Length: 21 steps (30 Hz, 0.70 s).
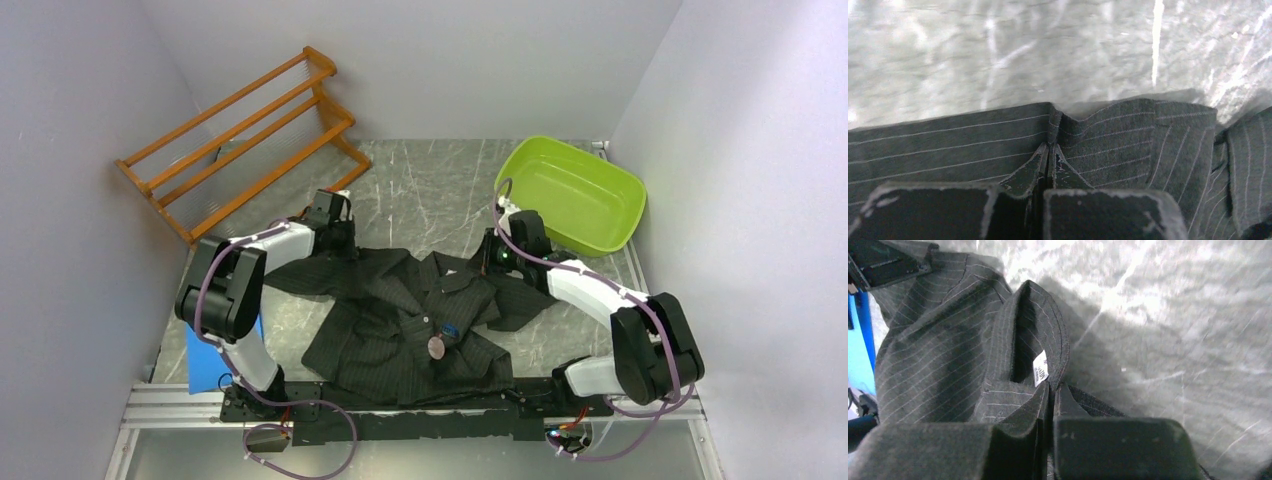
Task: Pin the brooch onto the clothing
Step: Flatten out the clothes at the center of the board.
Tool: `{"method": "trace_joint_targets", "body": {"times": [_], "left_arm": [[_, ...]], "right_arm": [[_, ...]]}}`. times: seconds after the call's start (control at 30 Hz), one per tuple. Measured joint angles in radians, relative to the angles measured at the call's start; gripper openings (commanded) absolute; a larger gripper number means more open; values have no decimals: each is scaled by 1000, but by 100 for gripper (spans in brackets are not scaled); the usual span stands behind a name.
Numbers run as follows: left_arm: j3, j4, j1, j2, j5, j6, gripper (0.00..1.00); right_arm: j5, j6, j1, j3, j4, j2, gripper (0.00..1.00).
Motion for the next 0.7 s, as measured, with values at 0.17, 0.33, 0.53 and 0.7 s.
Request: {"method": "trace_joint_targets", "body": {"times": [0.17,0.33,0.53,0.7], "left_arm": [[-29,-21,77,-79,-1,0,3],[-39,-23,148,-177,-3,-2,3],[-47,-23,179,-224,7,-3,3],[-60,-34,177,-255,4,-9,3]], "right_arm": [[40,-54,0,115,-46,28,0],[61,-96,0,222,-39,74,0],[38,-116,0,347,45,214,25],[20,-136,0,562,5,401,61]]}}
